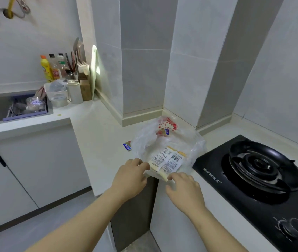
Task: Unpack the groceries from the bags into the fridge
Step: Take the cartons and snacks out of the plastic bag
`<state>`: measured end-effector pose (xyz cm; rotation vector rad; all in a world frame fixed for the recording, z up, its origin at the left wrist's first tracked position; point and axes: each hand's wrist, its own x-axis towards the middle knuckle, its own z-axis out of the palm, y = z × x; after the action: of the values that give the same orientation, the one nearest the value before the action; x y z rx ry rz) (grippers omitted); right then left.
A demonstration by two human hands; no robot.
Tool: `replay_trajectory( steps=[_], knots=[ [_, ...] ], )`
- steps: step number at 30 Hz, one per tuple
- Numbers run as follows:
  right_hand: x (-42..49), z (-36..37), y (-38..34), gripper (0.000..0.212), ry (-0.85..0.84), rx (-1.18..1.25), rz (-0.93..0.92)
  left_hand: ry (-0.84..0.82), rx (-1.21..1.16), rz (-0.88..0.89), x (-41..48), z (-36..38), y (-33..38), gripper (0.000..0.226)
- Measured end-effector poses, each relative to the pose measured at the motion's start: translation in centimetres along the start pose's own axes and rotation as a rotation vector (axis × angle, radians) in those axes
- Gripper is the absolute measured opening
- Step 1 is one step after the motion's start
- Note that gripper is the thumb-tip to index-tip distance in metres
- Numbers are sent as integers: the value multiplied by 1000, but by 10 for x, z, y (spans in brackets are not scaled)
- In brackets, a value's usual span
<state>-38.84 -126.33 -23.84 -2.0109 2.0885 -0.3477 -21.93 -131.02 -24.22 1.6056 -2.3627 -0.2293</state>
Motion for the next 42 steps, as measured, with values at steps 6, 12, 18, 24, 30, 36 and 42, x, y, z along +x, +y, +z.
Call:
replay_trajectory(
  steps=[6,12,18,24,30,36,42],
  knots=[
    [42,21,25,36,-66,-4,-70,-28,-15,70,39,30,-3,43],
    [82,37,33,47,-140,-50,-120,-53,65,-36,73,54,-3,50],
    [100,54,30,73,-265,-153,-140,-174,69,-154,81,66,-12,48],
    [114,55,40,61,-239,-36,-196,-147,24,-207,86,70,-14,46],
    [119,40,48,27,-85,269,-138,31,40,-206,93,60,-2,31],
    [127,-4,37,14,311,525,-156,340,-176,-100,115,23,7,21],
    [121,-62,1,13,581,837,-195,393,-980,-185,113,-35,18,44]
  ],
)
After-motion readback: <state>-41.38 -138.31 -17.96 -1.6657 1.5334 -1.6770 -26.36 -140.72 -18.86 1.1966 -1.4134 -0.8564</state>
